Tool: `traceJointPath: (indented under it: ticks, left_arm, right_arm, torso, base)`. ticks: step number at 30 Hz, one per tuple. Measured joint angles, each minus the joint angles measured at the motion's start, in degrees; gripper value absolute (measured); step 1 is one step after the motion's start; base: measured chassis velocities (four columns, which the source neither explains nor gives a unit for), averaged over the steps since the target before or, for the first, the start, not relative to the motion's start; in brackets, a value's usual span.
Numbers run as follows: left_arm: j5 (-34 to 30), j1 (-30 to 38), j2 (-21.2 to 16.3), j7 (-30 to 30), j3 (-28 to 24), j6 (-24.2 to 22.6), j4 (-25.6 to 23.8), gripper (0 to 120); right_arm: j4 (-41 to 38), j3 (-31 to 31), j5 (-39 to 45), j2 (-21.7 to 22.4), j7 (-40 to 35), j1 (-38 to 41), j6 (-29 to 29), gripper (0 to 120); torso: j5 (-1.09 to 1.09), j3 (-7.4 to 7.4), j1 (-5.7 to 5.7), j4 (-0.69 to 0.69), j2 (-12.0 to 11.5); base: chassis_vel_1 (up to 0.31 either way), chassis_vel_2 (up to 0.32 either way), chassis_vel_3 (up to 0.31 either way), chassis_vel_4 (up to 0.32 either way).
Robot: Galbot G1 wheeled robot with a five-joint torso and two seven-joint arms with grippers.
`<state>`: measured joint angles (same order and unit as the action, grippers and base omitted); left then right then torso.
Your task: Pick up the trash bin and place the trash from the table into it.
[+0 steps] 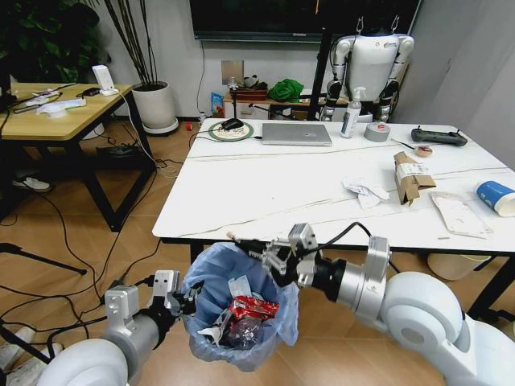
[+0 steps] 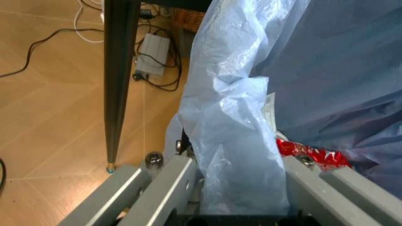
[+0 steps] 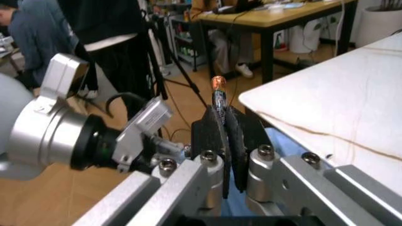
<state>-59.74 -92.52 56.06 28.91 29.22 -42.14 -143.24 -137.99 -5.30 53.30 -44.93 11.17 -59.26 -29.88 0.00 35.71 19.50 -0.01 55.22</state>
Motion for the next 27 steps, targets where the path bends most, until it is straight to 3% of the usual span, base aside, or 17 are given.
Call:
traceJointPath:
  ticks: [11, 16, 18, 23, 25, 27]
  left_arm:
    - [-0.02, -0.40, 0.11, 0.24, 0.10, 0.00, 0.00, 2]
    - [0.18, -0.93, 0.66, 0.05, 0.64, 0.00, 0.00, 2]
    - [0.28, -1.11, 0.88, 0.02, 0.76, 0.00, 0.00, 2]
    - [1.17, -2.44, 2.47, -0.09, 1.73, 0.00, 0.00, 2]
    - [1.18, -2.43, 2.48, -0.12, 1.73, 0.00, 0.00, 2]
    - [1.21, -2.36, 2.48, -0.33, 1.72, 0.00, 0.00, 2]
  right_arm:
    - [0.68, 1.20, -3.51, -0.03, -0.75, -0.12, -0.68, 40]
    - [0.99, -2.09, -3.05, -2.58, -12.15, -0.20, 0.04, 62]
    - [1.16, -2.55, -3.49, -3.15, -12.99, -0.40, 0.36, 65]
    - [3.27, -8.58, -18.08, -9.34, -17.04, -6.02, 1.58, 86]
    - [3.29, -9.00, -18.87, -9.64, -16.98, -6.43, 1.55, 88]
    - [3.07, -14.17, -25.62, -13.95, -15.55, -12.52, 1.05, 97]
  torso:
    - [0.00, 0.00, 0.00, 0.00, 0.00]
    - [-0.01, 0.00, 0.00, 0.00, 0.00]
    - [0.00, 0.00, 0.00, 0.00, 0.00]
    - [0.00, 0.00, 0.00, 0.02, 0.00]
    - [0.00, 0.00, 0.00, 0.02, 0.00]
    - [0.00, 0.00, 0.00, 0.00, 0.00]
  base:
    - [0.000, 0.000, 0.000, 0.000]
    - [0.000, 0.000, 0.000, 0.000]
    - [0.000, 0.000, 0.000, 0.000]
    - [0.000, 0.000, 0.000, 0.000]
    - [0.000, 0.000, 0.000, 0.000]
    - [0.000, 0.000, 0.000, 0.000]
